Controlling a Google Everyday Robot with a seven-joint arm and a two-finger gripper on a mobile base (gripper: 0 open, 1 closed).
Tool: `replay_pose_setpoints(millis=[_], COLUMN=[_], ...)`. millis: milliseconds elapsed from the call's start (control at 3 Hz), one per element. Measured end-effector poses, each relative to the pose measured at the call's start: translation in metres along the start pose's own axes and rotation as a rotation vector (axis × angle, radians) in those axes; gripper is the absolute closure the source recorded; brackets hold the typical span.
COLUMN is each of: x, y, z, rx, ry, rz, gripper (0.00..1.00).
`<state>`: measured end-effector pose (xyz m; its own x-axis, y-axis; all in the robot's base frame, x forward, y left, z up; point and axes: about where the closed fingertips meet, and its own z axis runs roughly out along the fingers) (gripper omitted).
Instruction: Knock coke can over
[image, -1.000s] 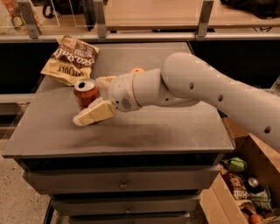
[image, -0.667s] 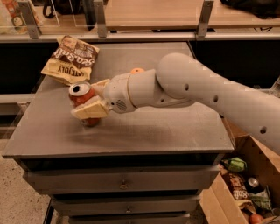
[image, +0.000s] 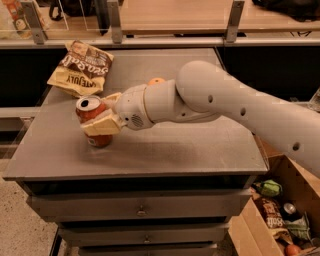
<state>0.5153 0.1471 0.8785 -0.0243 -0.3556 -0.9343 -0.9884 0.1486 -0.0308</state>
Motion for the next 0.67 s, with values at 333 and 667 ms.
replay_pose_setpoints(millis=[333, 667], x=[-0.009, -0.018], y=[-0.004, -0.015], z=[-0.02, -0.062], rx=[-0.006, 0.016], ry=[0.057, 0.201], rz=[-0.03, -0.08], gripper=[1.0, 1.0])
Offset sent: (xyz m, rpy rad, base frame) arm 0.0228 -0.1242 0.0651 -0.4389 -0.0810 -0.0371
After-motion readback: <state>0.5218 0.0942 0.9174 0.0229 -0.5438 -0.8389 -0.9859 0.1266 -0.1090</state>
